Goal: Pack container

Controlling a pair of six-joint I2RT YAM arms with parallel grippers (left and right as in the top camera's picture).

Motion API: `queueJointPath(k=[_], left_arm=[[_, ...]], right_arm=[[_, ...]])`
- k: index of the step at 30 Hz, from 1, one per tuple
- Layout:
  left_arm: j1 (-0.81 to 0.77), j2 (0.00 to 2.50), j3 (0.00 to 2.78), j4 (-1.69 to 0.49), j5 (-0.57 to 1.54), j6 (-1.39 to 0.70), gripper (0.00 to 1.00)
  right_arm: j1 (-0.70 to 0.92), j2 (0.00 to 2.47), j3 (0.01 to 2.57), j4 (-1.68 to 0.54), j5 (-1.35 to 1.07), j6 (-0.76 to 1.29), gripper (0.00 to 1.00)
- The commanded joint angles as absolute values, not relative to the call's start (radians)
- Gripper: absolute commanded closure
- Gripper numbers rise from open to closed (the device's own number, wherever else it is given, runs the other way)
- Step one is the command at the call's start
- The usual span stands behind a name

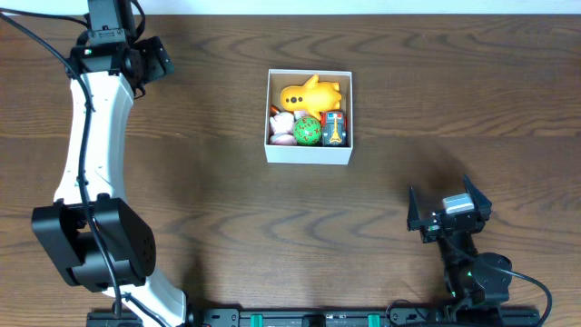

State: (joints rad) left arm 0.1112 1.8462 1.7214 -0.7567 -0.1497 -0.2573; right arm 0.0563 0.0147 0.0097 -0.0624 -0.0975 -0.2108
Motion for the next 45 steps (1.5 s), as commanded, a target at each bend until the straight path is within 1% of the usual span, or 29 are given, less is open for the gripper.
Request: queueJointPath(k=[1, 8, 16, 19, 23, 32, 38, 45], left_arm=[[0.129, 1.817, 1.735, -0.750, -0.166, -0.266, 0.02], [0.129, 1.552, 1.720, -0.777, -0.167, -0.246, 0.02], [0.129, 1.224, 1.650, -0.950, -0.170, -0.243, 0.02], [0.129, 1.120, 1.565, -0.963, -0.170, -0.244, 0.02], [0.129, 0.970, 1.381, -0.867, -0.173, -0.244, 0.02], [0.129, 0.654, 0.909, -0.552, -0.174, -0.244, 0.02], [0.129, 0.495, 0.667, -0.381, -0.174, -0.244, 0.02], [0.129, 0.374, 0.447, -0.184, -0.174, -0.244, 0.02]], right_arm=[[0.046, 0.006, 0.006, -0.064, -0.094, -0.195, 0.01], [0.046, 0.006, 0.006, -0.063, -0.094, -0.195, 0.01], [0.046, 0.006, 0.006, -0.064, -0.094, -0.195, 0.01], [0.046, 0.006, 0.006, -0.063, -0.094, -0.195, 0.01], [0.046, 0.006, 0.006, -0.064, -0.094, -0.195, 0.01], [0.046, 0.006, 0.006, -0.063, -0.094, -0.195, 0.01], [0.046, 0.006, 0.006, -0.063, -0.094, -0.195, 0.01], [0.046, 0.006, 0.006, -0.064, -0.094, -0.195, 0.01]])
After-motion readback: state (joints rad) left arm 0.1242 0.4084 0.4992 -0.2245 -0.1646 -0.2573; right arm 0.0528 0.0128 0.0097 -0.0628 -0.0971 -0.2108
